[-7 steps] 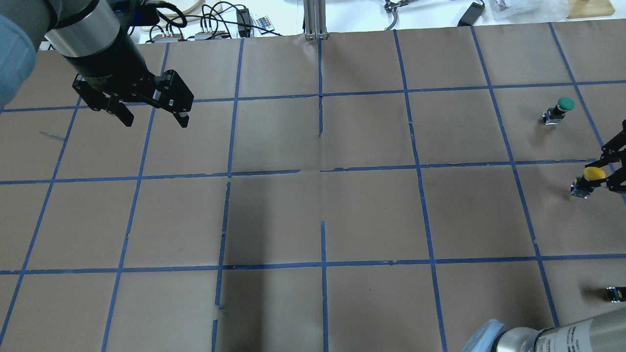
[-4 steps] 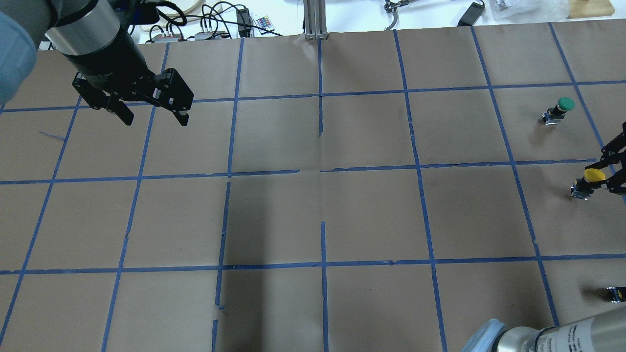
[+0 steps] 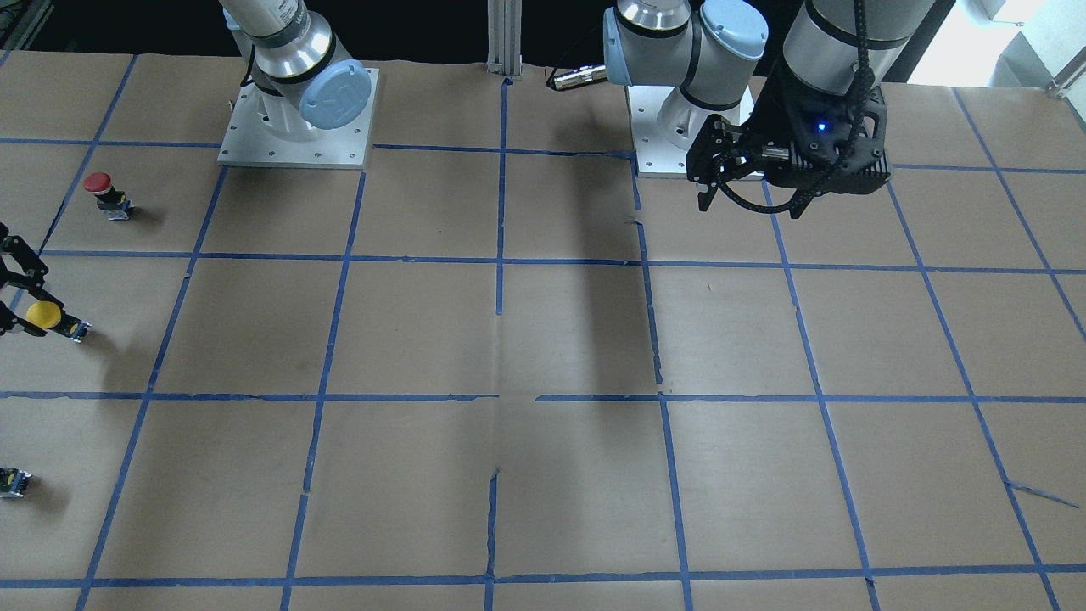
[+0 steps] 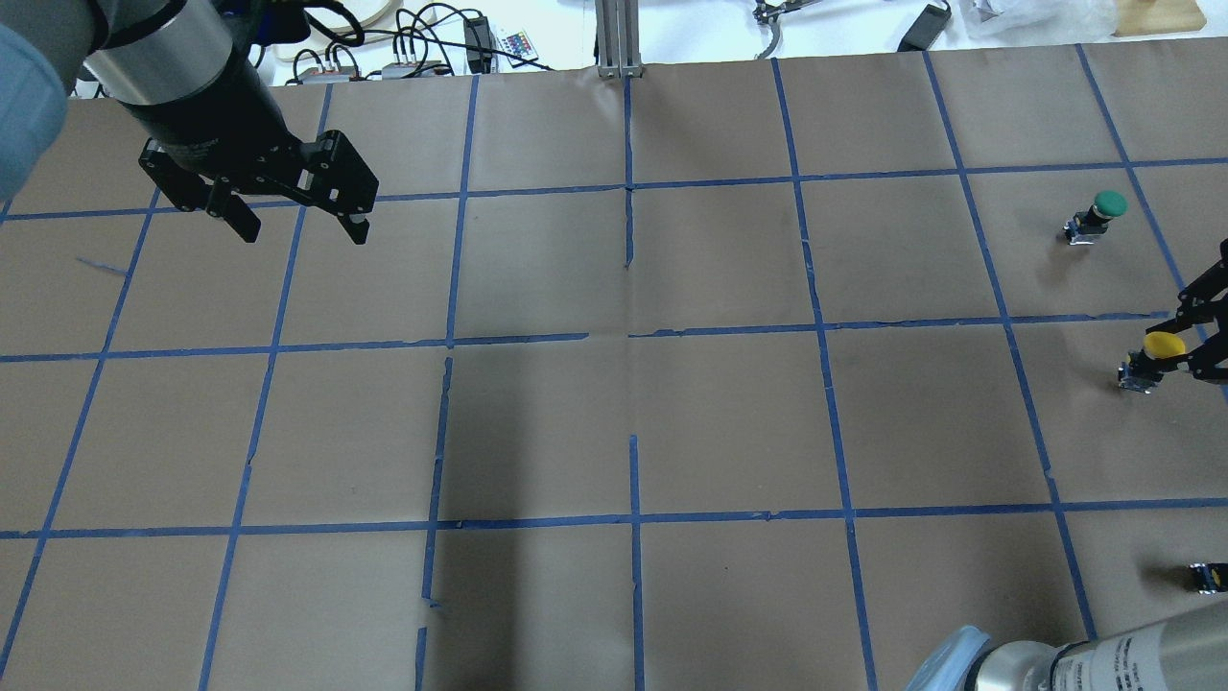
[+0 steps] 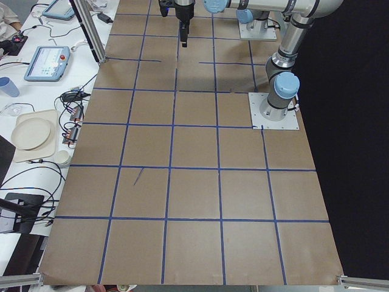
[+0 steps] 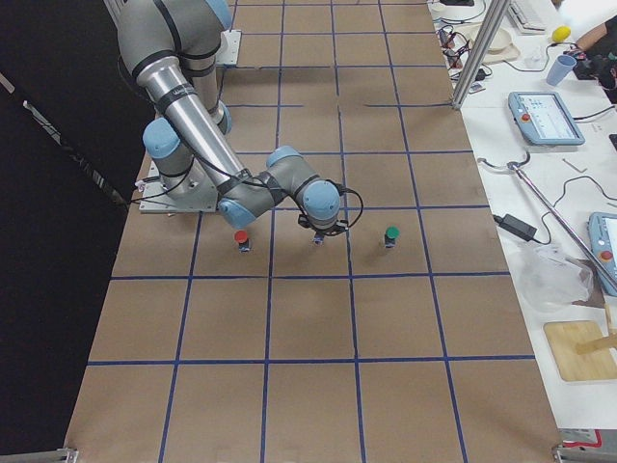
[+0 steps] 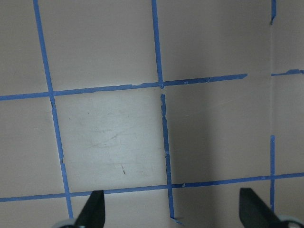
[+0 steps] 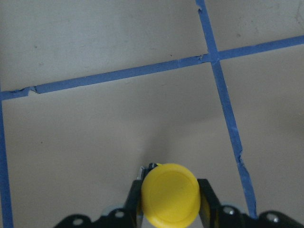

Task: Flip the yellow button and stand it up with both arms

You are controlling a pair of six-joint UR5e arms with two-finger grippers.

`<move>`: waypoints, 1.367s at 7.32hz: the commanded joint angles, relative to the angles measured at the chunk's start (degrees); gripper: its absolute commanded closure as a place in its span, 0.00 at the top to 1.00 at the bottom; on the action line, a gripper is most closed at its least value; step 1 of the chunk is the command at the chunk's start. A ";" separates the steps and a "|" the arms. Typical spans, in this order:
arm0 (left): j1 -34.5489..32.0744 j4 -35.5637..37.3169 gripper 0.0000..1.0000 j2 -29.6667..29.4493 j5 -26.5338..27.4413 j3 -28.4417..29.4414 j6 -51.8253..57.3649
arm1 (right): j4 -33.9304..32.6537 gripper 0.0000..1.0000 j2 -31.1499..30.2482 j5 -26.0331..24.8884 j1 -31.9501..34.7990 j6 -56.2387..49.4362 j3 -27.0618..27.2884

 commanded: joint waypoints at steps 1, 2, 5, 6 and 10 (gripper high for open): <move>0.09 -0.05 1.00 1.13 0.68 0.17 0.00 | 0.32 0.17 0.02 -0.08 0.00 0.05 0.00; 0.00 -0.05 1.00 1.39 0.77 0.69 0.00 | 0.33 0.20 0.11 0.00 0.00 0.05 0.00; 0.18 1.00 1.00 0.17 0.68 1.13 -0.09 | 0.42 0.33 0.19 -0.26 0.00 0.14 0.00; 0.18 1.27 1.00 0.08 0.68 1.05 -0.09 | 0.07 0.61 0.19 -0.09 0.00 0.05 0.00; 0.18 1.27 1.00 0.25 0.86 0.61 -0.18 | 0.41 0.89 -0.42 0.09 0.00 1.18 0.00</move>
